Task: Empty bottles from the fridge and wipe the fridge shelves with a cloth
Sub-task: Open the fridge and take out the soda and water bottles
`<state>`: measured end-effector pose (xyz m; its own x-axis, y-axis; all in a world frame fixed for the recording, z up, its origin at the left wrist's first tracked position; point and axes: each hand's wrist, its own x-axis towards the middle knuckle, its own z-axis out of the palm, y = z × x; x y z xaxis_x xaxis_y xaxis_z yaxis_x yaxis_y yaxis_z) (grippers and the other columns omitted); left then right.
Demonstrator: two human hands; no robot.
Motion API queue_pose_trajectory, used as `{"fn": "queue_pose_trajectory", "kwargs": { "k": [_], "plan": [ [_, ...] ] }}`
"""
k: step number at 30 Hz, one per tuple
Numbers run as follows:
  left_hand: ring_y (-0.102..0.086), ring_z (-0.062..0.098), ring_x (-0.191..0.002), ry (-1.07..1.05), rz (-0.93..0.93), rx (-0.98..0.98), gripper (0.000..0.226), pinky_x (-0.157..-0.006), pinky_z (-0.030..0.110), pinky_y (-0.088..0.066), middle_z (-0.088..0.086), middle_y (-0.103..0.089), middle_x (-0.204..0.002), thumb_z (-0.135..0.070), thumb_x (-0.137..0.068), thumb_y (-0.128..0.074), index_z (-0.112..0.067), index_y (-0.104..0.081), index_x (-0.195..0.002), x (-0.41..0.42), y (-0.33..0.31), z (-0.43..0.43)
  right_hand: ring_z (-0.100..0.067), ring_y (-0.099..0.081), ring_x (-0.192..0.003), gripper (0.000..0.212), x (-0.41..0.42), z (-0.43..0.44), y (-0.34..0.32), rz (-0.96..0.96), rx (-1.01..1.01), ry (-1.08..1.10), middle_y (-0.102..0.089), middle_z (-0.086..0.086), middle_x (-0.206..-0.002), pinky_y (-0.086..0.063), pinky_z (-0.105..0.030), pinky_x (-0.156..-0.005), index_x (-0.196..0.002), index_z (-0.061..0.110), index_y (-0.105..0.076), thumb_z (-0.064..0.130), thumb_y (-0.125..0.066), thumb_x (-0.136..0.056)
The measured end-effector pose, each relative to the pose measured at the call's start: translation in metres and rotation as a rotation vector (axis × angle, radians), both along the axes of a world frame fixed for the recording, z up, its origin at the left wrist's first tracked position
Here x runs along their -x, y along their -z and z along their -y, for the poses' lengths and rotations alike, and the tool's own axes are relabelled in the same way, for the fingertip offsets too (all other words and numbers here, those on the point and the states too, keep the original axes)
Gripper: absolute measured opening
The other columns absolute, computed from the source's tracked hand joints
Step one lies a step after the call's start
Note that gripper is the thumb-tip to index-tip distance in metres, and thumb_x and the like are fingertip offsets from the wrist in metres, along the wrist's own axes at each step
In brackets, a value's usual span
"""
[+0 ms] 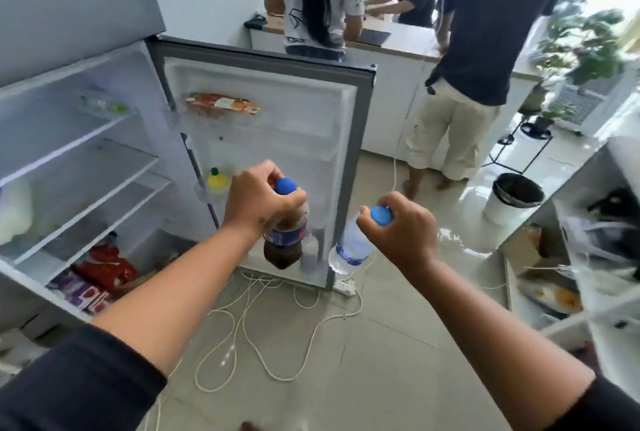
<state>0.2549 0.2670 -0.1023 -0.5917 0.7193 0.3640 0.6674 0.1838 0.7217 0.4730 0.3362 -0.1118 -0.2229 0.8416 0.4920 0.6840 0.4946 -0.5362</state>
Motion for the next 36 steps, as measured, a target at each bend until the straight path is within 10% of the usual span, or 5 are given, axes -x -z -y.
{"fn": "queue_pose_trajectory", "kwargs": {
  "k": [17, 36],
  "plan": [
    [-0.049, 0.015, -0.057, 0.847, 0.142, 0.051, 0.039, -0.054, 0.026, -0.040, -0.002, -0.057, -0.059, -0.045, -0.051, -0.074, -0.010, -0.064, -0.068, -0.548, -0.041, -0.063, -0.031, -0.058, -0.057, 0.039, -0.548, 0.137, -0.049, -0.005, 0.014, 0.721, -0.060, -0.010, -0.055, -0.048, -0.033, -0.058, -0.067, 0.012, -0.067, 0.049, -0.056, -0.070],
    [-0.049, 0.013, -0.061, 1.419, 0.047, 0.352, 0.028, -0.056, 0.027, -0.045, -0.002, -0.055, -0.067, -0.034, -0.062, -0.079, -0.011, -0.067, -0.072, -0.931, -0.038, -0.016, -0.025, -0.058, -0.079, 0.038, -0.812, 0.224, -0.030, 0.179, 0.358, 1.186, -0.070, -0.008, -0.088, -0.041, -0.030, -0.064, -0.086, 0.014, -0.069, 0.050, -0.061, -0.082]
  ]
}}
